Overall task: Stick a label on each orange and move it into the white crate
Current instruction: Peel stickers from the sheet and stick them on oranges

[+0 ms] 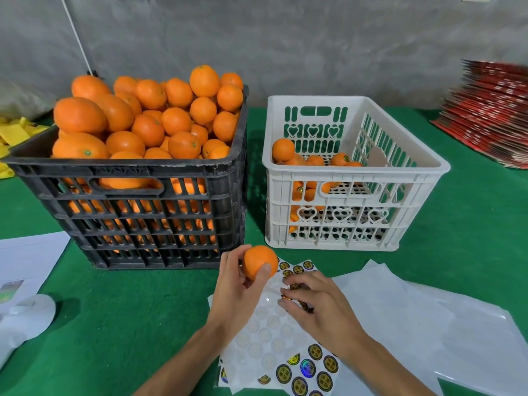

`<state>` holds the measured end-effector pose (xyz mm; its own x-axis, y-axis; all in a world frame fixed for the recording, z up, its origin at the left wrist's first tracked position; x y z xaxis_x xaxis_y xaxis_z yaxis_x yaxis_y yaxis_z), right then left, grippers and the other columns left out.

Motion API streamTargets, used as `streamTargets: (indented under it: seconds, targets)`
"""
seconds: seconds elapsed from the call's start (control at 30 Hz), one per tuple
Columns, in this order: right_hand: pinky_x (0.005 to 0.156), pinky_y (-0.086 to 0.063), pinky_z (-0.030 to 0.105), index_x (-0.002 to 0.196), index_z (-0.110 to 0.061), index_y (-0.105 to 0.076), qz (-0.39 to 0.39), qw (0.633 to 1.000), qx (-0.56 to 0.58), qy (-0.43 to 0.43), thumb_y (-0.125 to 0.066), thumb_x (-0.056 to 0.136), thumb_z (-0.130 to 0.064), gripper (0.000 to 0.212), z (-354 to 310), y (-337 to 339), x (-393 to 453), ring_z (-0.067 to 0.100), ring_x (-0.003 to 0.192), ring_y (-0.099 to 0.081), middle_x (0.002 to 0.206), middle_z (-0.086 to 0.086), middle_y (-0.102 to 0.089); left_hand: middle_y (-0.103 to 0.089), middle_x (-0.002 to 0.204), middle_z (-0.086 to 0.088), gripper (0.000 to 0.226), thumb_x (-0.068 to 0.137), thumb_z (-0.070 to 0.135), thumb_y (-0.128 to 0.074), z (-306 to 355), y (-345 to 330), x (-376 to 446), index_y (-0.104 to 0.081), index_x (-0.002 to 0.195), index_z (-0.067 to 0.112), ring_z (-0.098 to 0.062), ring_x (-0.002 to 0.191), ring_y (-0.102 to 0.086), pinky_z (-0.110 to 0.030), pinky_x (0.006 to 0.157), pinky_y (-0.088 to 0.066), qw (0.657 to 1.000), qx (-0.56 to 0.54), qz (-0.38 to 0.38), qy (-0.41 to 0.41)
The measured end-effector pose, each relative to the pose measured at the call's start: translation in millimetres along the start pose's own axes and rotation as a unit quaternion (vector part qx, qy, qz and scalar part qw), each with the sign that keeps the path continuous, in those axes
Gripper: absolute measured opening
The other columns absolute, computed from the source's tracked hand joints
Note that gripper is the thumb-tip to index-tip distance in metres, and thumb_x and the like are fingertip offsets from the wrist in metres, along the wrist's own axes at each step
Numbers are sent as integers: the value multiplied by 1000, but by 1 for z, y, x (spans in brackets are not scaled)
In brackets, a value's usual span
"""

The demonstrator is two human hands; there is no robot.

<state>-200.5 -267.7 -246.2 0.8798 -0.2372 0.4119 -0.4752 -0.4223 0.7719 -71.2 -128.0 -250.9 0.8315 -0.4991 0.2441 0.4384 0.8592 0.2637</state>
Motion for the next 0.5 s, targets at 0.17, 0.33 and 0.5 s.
streamTargets:
  seconds: [0.17,0.33,0.5]
  targets:
    - [93,-52,32,103,-22,-83,34,999,9,3,-78,90,-35,19,-4,5,1,6,106,-62,112,-16,-71,-40,122,36,50,90,55,-67,0,-1,1,-47,133,40,2,109,-57,-10,83,-48,1000,1,-2,-4]
    - [87,-55,32,102,-21,-83,19,999,-29,34,-74,87,-54,37,-13,7,2,13,102,-66,110,-14,-72,-40,123,35,47,94,46,-70,-4,-1,2,-49,135,37,2,110,-57,-9,83,-47,1000,3,-2,0]
    - [83,-52,26,100,-22,-84,14,1000,4,15,-75,92,-38,20,-15,7,2,7,98,-59,105,-15,-69,-40,123,36,47,92,51,-69,-4,-1,1,-47,132,43,4,109,-57,-8,82,-48,1000,5,-5,2]
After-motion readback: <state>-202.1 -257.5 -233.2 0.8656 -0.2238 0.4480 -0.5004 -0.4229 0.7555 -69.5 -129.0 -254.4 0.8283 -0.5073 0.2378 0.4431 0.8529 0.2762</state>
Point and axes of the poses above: each hand's wrist, its own x-axis towards the middle knuckle, its own y-axis out of the back of the hand, z = x × y, the point moved 7 cm from there along x, towards the middle knuckle
